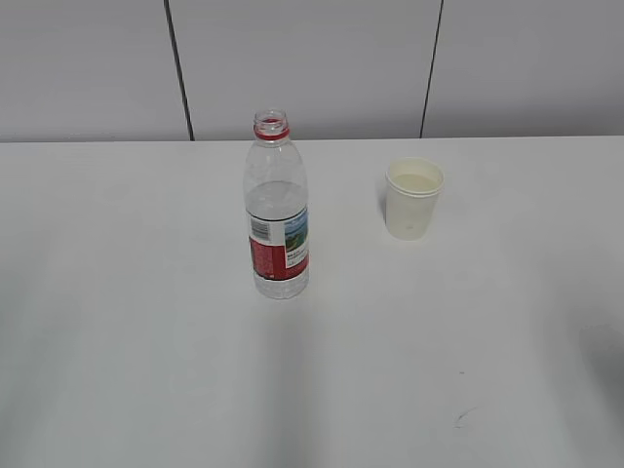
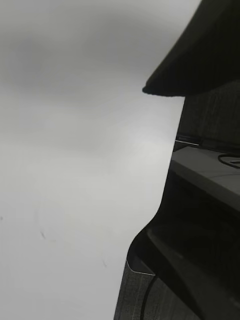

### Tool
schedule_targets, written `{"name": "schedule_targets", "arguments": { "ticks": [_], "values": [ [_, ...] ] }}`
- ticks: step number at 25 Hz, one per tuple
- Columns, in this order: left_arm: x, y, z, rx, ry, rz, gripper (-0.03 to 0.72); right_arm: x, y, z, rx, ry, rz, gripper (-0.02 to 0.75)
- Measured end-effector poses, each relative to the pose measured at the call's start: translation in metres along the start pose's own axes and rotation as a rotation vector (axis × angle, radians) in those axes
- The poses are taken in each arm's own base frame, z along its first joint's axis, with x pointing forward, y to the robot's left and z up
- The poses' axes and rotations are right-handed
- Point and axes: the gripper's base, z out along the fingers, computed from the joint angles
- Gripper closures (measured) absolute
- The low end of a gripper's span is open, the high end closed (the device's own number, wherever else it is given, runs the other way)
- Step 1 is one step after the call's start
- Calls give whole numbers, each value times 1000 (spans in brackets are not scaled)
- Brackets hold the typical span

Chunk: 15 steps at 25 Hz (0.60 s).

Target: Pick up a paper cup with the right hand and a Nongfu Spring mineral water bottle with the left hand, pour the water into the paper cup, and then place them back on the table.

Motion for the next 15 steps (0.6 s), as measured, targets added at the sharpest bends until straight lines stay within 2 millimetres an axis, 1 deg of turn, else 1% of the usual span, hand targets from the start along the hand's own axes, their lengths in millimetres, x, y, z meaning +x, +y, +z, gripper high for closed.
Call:
{"name": "schedule_targets", "arguments": {
  "ticks": [4,7,13,15],
  "values": [
    [10,-1,-18,-9,-112,13,106,2,0,2,-1,6,-3,153],
    [17,-2,-27,-14,-174,21,110,2,0,1,1,0,-7,153],
    [29,-3,-40,-22,-264,29,125,9,5,-11,25,-75,-32,153],
    [35,-4,-40,-22,-269,29,125,13,8,-17,40,-114,-48,153]
  ]
}}
